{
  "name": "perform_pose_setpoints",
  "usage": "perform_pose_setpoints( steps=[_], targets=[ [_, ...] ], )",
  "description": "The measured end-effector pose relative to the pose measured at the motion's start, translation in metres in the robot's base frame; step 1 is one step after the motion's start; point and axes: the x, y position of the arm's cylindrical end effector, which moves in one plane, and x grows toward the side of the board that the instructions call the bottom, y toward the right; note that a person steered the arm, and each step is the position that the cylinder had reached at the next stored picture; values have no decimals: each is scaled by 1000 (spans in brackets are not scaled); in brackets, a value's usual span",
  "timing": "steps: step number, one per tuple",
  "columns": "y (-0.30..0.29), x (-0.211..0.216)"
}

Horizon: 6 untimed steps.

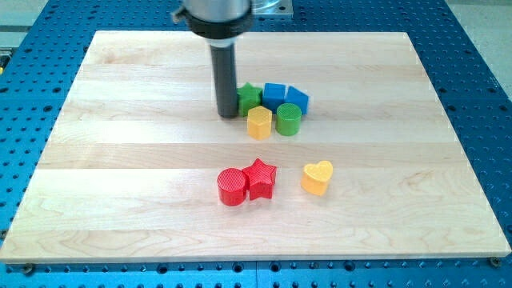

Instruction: Separate the red blocks

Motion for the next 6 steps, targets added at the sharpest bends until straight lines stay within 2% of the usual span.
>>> perform_pose_setpoints(
  steps=[1, 2, 3, 4, 5, 6],
  targets=[
    [-44, 89],
    [-64, 186],
    [-34, 213],
    [7, 184],
    [15, 159],
    [-2, 125]
  ],
)
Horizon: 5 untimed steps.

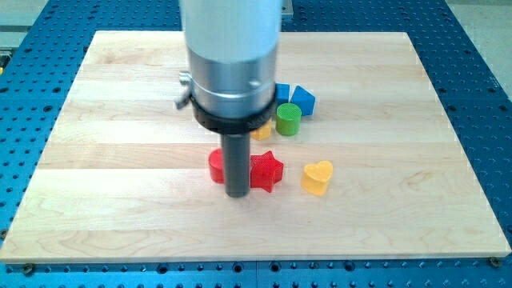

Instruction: Separate the red blocks

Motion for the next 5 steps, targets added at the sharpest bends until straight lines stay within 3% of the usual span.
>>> perform_pose_setpoints(
  steps=[1, 3, 4, 5],
  targets=[
    [-4, 64],
    [-69, -49],
    [-49, -52],
    [-92, 7]
  ],
)
